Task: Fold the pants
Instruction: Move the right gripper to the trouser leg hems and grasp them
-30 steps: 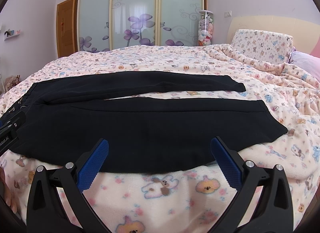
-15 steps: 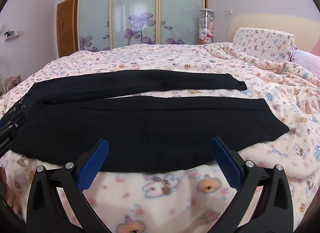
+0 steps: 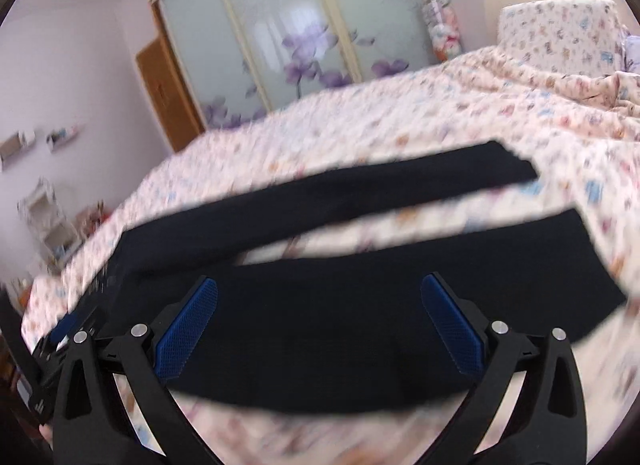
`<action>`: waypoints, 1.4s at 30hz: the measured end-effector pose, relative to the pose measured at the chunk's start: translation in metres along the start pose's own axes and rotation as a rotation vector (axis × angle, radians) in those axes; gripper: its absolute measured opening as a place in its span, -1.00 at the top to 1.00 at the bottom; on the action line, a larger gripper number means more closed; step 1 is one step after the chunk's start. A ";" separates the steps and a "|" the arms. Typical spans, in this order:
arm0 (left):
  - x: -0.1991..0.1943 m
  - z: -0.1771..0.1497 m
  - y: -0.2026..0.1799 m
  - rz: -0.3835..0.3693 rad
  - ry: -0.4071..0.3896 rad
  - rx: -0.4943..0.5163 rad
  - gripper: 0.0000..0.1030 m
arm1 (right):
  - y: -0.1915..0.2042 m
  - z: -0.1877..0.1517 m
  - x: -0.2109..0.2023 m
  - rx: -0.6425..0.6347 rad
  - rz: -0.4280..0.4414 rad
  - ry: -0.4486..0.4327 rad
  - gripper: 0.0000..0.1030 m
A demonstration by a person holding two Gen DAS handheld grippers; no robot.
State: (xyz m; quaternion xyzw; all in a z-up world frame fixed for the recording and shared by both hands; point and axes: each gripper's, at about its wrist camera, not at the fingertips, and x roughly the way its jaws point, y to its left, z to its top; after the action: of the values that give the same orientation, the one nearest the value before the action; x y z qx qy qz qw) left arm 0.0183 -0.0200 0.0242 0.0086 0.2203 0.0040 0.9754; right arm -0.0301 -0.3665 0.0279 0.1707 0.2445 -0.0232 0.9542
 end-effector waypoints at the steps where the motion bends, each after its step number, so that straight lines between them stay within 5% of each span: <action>1: 0.002 0.007 -0.005 0.009 -0.016 0.011 -0.97 | -0.012 0.012 0.004 0.018 0.000 0.000 -0.97; 7: 0.012 -0.005 -0.024 0.006 -0.058 0.054 -0.97 | -0.105 0.092 0.052 0.161 -0.034 0.089 -0.97; 11: 0.019 -0.014 -0.032 -0.116 0.001 0.089 -0.97 | -0.159 0.133 0.089 0.272 -0.100 0.101 -0.97; 16: 0.030 -0.020 -0.033 -0.173 0.067 0.087 -0.97 | -0.205 0.159 0.143 0.379 -0.078 0.120 -0.97; 24: 0.045 -0.026 -0.024 -0.173 0.146 0.023 -0.97 | -0.238 0.176 0.205 0.344 -0.230 0.121 -0.37; 30: 0.050 -0.032 -0.029 -0.173 0.169 0.052 -0.97 | -0.254 0.173 0.238 0.306 -0.313 0.184 -0.31; 34: 0.049 -0.032 -0.032 -0.177 0.166 0.071 -0.97 | -0.258 0.162 0.247 0.292 -0.295 0.202 -0.13; 38: 0.050 -0.032 -0.032 -0.176 0.173 0.068 -0.97 | -0.255 0.156 0.245 0.259 -0.267 0.219 0.54; 42: 0.054 -0.033 -0.032 -0.181 0.197 0.059 -0.97 | -0.244 0.158 0.234 0.221 -0.236 0.196 0.65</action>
State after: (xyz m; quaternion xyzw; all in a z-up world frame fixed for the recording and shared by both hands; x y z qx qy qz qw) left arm 0.0528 -0.0508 -0.0289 0.0170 0.3150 -0.0895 0.9447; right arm 0.2169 -0.6400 -0.0301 0.2462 0.3507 -0.1448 0.8919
